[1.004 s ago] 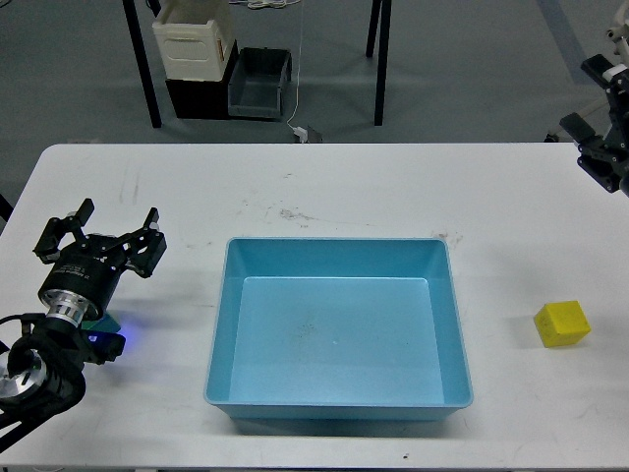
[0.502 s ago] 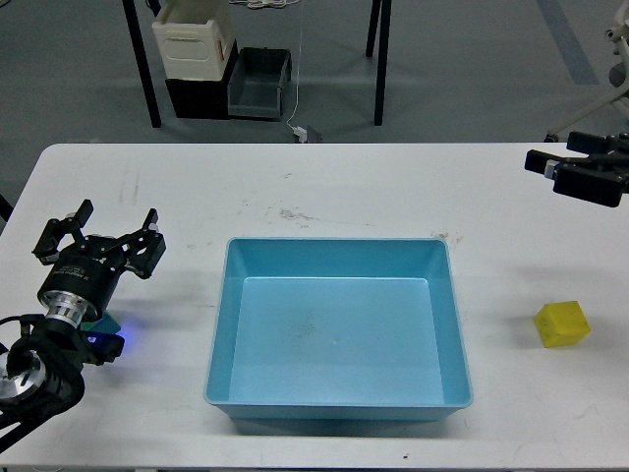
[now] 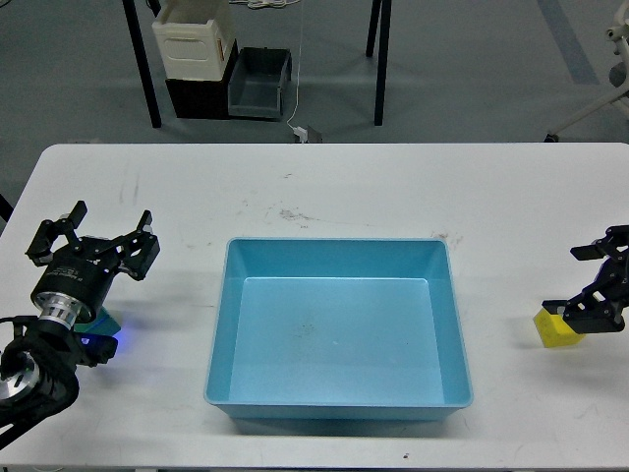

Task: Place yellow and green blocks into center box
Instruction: 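Lower the right gripper onto the yellow cube and close on it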

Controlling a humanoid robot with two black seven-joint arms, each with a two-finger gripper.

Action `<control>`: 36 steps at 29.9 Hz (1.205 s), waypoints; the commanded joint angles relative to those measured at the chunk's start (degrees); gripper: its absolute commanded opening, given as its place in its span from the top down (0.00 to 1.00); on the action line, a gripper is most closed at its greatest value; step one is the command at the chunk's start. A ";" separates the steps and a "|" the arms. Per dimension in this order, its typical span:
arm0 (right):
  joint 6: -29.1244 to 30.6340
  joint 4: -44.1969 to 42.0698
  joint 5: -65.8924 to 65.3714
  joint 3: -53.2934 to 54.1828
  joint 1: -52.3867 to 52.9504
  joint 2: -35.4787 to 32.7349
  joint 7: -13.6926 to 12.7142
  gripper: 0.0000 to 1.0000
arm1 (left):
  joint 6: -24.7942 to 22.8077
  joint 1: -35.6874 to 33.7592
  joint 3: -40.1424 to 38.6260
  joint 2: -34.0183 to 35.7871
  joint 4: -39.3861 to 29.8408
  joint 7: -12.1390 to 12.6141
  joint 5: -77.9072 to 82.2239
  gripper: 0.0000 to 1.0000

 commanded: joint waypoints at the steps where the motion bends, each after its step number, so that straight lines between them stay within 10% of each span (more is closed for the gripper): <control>1: 3.80 -0.92 0.00 -6.37 4.38 2.97 -0.01 0.01 | 0.00 0.16 0.00 0.18 0.01 0.00 0.00 0.00; 36: 9.22 -9.45 0.00 -20.62 10.37 14.05 -0.01 0.02 | 0.00 0.86 -2.19 0.53 0.62 0.00 -0.09 0.00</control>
